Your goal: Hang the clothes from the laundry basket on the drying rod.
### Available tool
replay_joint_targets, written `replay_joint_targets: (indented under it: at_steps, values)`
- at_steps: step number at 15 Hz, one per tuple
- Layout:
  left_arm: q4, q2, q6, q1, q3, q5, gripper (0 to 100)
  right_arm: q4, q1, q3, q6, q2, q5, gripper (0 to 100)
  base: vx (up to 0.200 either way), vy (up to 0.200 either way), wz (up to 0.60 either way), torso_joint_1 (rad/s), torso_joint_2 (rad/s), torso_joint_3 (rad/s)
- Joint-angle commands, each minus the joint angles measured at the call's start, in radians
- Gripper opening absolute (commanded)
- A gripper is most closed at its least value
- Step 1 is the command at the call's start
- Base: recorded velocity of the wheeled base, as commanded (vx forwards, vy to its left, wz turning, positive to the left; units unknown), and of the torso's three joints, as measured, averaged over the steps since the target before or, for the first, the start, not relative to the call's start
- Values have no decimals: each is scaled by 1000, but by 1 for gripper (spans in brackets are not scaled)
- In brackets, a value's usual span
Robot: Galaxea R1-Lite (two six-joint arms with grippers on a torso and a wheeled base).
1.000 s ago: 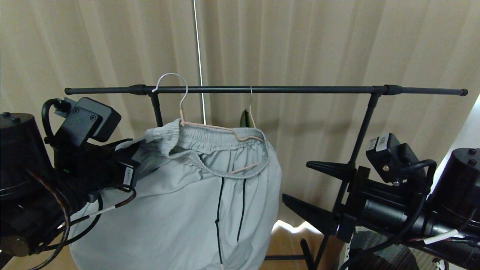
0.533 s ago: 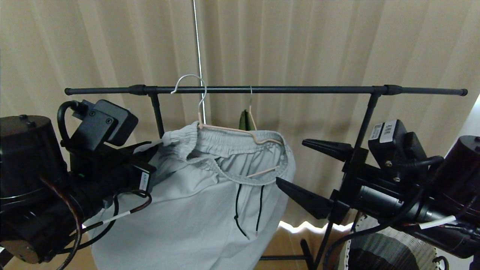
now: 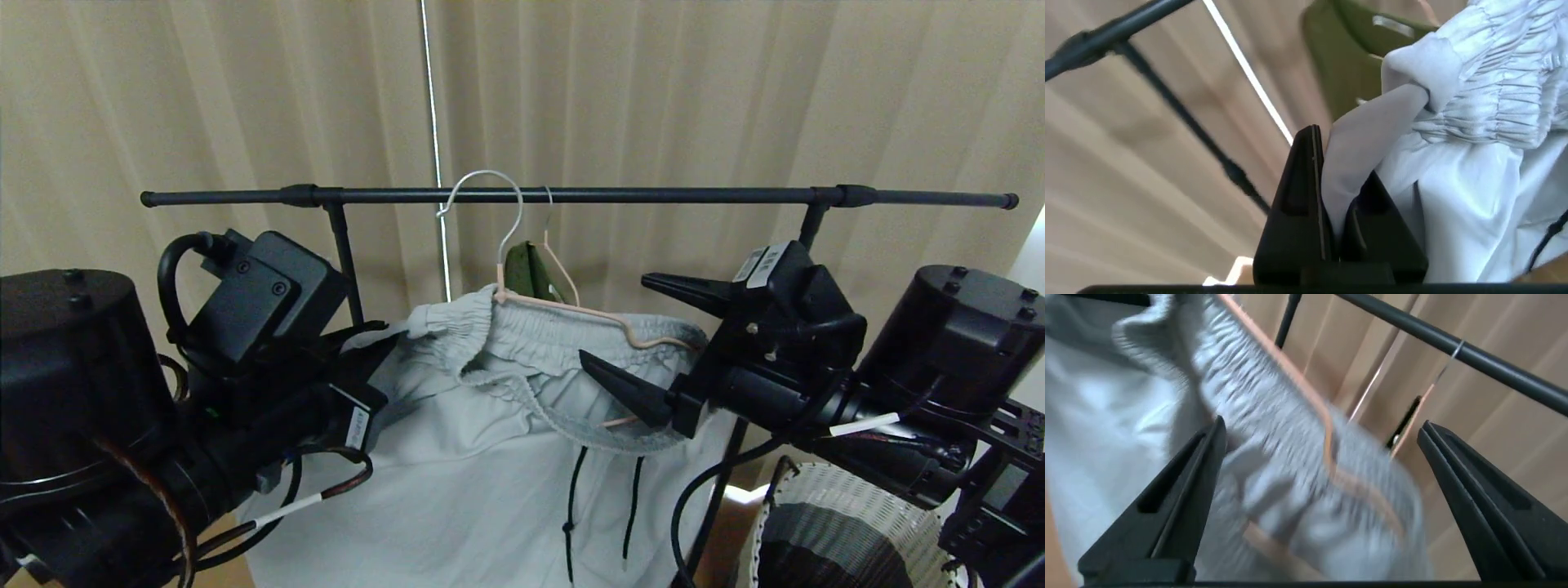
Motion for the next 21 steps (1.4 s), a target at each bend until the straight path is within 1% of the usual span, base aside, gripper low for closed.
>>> replay_joint_targets:
  at_steps: [1,3,8,9,12,15,16,21]
  values:
    - [-11,10,2,-30,10,-19,0,-1,-4,-14,-14,27,1,100,0,0,0,0,0,0]
    - [-15,8,5,-41,11,-52,0,-1,-4,-16,-21,27,1,100,0,0,0,0,0,0]
    - [-37,2,4,-59,28,-55,0,-9,-10,-7,-21,24,-19,100,0,0,0,0,0,0]
    - [-63,2,7,-65,40,-59,0,-21,-12,-2,-21,24,-19,100,0,0,0,0,0,0]
    - [-78,-27,10,-65,69,-131,0,-23,-33,-2,-19,24,-19,100,0,0,0,0,0,0]
    - [-78,-31,10,-65,74,-135,0,-23,-35,1,-18,22,-19,100,0,0,0,0,0,0]
    - [-78,-35,11,-65,75,-135,0,-23,-35,6,-18,22,-19,0,0,0,0,0,0,0]
    - [-78,-35,10,-65,74,-135,0,-23,-33,19,-18,16,-19,0,0,0,0,0,0,0]
